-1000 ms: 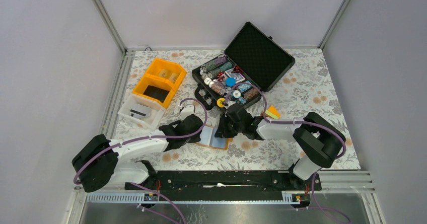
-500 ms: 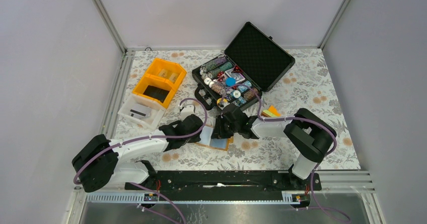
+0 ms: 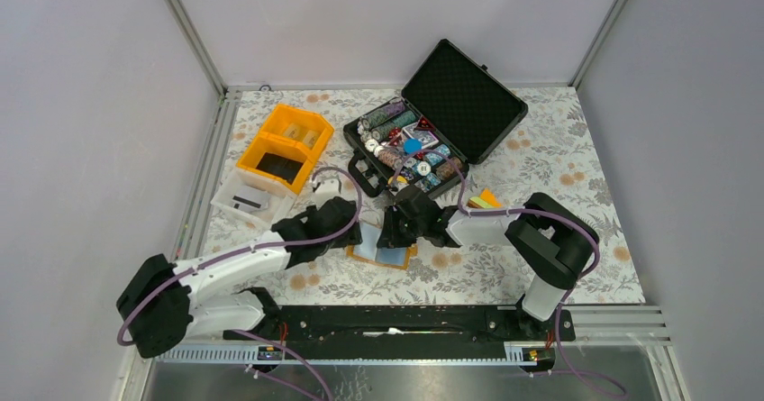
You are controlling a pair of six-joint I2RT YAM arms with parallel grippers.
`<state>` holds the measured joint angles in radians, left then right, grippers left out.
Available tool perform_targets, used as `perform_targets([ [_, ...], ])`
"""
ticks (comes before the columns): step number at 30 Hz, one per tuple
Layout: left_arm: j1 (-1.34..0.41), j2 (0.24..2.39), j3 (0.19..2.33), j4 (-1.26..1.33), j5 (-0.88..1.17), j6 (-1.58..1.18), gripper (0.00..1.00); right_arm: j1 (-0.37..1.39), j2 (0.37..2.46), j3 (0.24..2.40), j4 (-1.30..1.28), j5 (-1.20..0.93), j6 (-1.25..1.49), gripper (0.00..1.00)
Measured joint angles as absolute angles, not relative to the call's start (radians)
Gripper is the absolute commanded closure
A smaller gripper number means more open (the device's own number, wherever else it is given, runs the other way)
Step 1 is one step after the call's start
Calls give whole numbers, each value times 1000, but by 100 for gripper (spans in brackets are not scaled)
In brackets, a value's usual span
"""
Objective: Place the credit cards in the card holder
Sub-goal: Open the card holder at the center of the board, then move the storage box to the center of the board.
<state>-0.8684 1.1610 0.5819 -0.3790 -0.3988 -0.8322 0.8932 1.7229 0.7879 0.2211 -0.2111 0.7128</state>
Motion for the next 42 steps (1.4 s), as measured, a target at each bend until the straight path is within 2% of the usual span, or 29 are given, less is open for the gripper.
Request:
perform_targets([
  [10, -709, 1021, 799, -577, -408, -754, 27, 895, 1723, 815, 180, -226, 684, 79],
  [17, -460, 1026, 987, -823, -429, -640, 28, 895, 1712, 839, 147, -230, 646, 77],
  [23, -327, 1091, 1022, -903, -525, -476, 30, 895, 1710, 855, 148, -230, 620, 77],
  [32, -251, 1197, 918, -743, -575, -124, 37, 895, 1710, 855, 150, -247, 601, 76],
  [42, -174, 1287, 833, -515, -489, 80, 37, 894, 1710, 855, 155, -285, 581, 76],
])
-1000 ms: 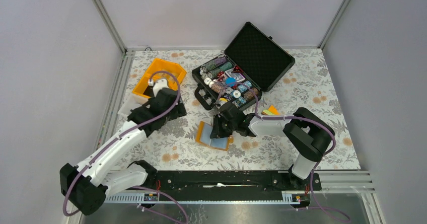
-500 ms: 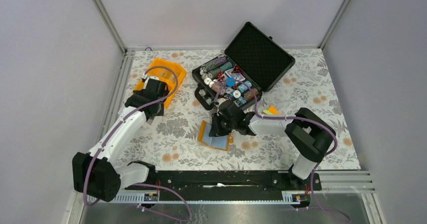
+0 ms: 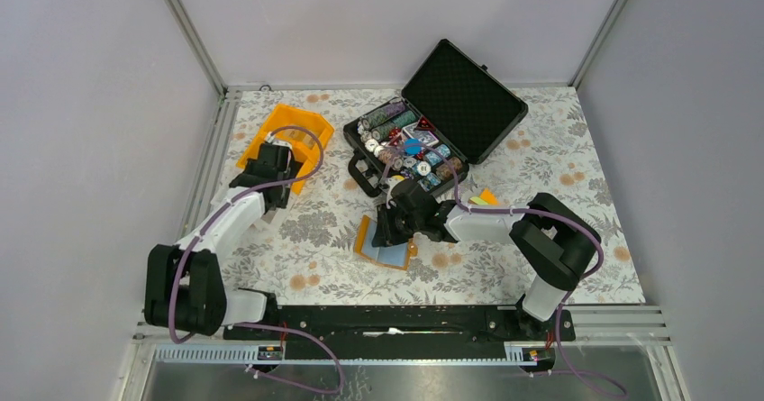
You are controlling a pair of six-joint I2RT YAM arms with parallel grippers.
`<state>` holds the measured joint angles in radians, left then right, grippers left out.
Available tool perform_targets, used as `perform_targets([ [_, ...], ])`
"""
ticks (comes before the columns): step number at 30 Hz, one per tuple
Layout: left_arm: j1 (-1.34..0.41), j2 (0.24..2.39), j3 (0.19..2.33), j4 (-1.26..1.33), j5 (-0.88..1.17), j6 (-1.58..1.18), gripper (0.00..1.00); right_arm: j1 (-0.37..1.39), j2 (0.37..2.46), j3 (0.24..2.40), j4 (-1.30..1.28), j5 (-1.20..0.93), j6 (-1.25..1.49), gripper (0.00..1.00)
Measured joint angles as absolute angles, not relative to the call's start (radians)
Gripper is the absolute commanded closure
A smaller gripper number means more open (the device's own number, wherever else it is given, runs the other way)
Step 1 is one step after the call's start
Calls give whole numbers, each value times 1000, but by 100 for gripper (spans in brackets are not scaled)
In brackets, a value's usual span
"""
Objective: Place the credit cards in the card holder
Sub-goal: Move the storage box to the center of the board.
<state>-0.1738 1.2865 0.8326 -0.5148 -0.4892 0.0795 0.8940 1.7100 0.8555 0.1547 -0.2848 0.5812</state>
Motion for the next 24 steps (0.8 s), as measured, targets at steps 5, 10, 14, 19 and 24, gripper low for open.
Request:
perform_targets([
  [5, -163, 1346, 788, -427, -461, 145, 37, 889, 1710, 855, 168, -302, 580, 76],
  [10, -163, 1418, 781, -348, -456, 193, 40, 878, 1710, 855, 177, -311, 580, 76],
  [14, -159, 1435, 765, -301, -456, 216, 42, 867, 1704, 855, 178, -317, 580, 76],
  [19, -130, 1436, 735, -257, -456, 230, 44, 855, 1703, 855, 183, -333, 580, 76],
  [24, -102, 1437, 721, -232, -451, 241, 44, 849, 1703, 855, 194, -346, 581, 76],
])
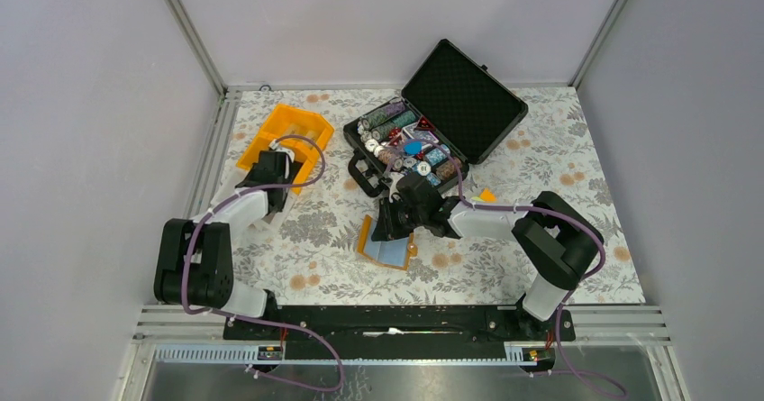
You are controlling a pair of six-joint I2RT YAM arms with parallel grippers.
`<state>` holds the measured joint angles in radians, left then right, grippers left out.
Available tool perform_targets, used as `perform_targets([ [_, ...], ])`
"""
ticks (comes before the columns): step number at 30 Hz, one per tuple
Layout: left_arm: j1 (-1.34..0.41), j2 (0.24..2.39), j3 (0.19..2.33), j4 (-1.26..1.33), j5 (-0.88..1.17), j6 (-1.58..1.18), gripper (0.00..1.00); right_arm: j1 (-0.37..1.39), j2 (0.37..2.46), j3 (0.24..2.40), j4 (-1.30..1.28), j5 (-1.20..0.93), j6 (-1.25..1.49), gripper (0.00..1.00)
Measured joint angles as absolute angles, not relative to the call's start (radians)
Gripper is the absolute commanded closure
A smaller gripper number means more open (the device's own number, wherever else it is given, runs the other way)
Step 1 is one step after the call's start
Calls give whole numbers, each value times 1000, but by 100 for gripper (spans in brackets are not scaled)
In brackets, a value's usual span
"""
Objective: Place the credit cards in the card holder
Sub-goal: Move the storage box to the center of the board.
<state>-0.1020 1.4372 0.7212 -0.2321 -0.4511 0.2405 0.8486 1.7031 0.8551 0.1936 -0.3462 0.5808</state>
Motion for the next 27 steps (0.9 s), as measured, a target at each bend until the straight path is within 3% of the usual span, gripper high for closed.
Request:
perform_targets([
  [12, -96, 1495, 715, -174, -437, 302, 50, 842, 1703, 853, 219, -362, 593, 76],
  [18, -96, 1547, 722, -165, -436, 322, 62, 838, 1703, 851, 233, -371, 605, 76],
  [27, -100, 1583, 743, -141, -468, 314, 66, 836, 1703, 847, 248, -389, 614, 76],
])
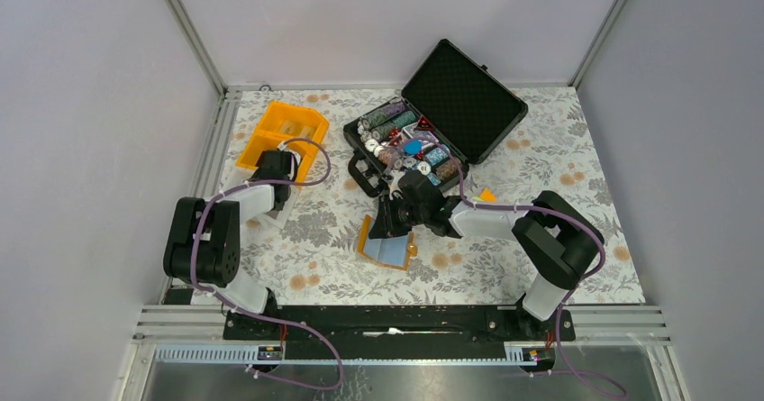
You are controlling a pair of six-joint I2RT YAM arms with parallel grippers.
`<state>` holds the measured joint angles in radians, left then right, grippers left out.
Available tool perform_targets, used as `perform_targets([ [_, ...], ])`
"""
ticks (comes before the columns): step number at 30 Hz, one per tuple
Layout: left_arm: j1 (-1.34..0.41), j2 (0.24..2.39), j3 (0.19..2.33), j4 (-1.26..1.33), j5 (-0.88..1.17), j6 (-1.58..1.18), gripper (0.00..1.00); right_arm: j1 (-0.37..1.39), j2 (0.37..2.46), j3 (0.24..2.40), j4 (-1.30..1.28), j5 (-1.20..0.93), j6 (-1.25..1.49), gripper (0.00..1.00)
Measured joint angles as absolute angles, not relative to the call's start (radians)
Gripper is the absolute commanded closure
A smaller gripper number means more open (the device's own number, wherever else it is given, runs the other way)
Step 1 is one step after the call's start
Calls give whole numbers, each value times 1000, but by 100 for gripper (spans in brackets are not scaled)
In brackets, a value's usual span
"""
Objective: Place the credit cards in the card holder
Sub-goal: Move the storage box to the center of the board.
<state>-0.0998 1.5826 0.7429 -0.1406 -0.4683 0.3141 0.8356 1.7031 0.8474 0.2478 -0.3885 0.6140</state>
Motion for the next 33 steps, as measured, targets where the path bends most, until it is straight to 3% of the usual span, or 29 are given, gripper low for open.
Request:
perform_targets([
  [5, -100, 1581, 737, -138, -479, 305, 83, 831, 1703, 847, 256, -404, 622, 76],
  [20, -104, 1453, 709, -108, -558, 304, 72, 828, 1703, 844, 271, -412, 627, 76],
  [22, -104, 1463, 709, -104, -570, 304, 68, 828, 1703, 838, 274, -412, 627, 76],
  [28, -104, 1480, 710, -126, -577, 278, 41, 827, 1703, 826, 274, -412, 627, 76],
  [33, -97, 1480, 710, -142, -521, 259, 35, 823, 1703, 826, 275, -412, 627, 77],
])
